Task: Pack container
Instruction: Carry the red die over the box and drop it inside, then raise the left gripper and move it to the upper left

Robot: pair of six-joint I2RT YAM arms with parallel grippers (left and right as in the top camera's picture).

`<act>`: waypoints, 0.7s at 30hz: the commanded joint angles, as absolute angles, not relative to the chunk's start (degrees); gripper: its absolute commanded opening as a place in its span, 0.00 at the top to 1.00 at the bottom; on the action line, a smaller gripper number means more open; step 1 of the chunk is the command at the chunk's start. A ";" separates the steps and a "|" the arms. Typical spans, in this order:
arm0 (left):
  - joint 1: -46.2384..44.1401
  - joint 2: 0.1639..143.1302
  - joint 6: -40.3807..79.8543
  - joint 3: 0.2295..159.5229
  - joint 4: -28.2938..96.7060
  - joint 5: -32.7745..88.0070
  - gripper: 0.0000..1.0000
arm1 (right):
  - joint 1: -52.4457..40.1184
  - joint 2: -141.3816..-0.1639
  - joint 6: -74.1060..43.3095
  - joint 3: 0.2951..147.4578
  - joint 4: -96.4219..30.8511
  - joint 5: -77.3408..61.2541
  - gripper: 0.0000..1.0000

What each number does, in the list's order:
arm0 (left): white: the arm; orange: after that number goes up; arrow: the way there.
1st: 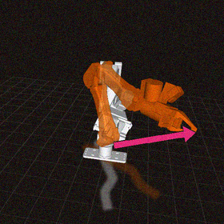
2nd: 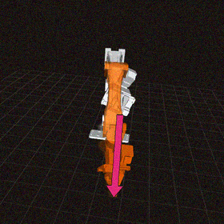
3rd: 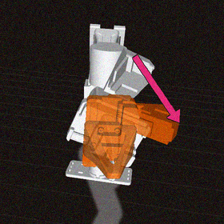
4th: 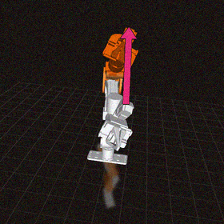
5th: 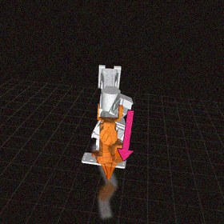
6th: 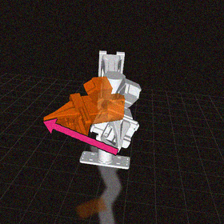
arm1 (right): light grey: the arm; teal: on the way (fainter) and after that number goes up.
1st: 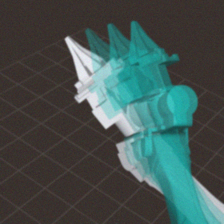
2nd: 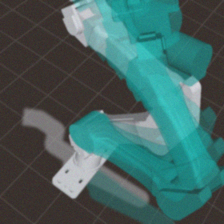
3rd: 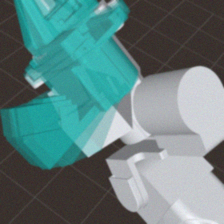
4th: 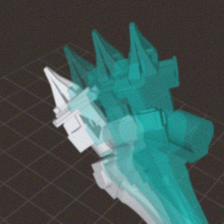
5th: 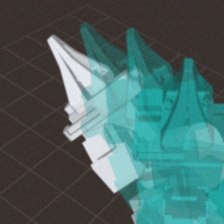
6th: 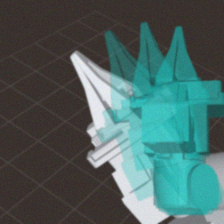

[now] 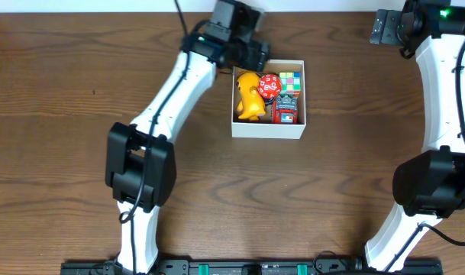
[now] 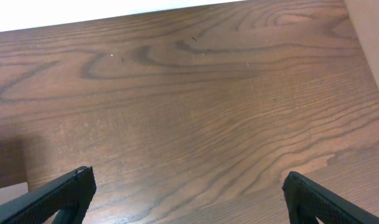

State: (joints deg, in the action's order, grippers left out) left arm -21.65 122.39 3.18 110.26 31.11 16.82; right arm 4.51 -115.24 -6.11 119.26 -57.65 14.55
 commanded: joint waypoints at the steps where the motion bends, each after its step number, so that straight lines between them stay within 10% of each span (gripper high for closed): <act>1: -16.56 116.42 8.47 110.50 31.77 6.37 0.21 | 4.82 -115.42 -7.03 119.22 -57.69 14.55 0.01; 21: 14.20 114.69 14.28 110.50 40.75 -5.19 0.02 | 4.82 -115.42 -7.03 119.22 -57.69 14.55 0.01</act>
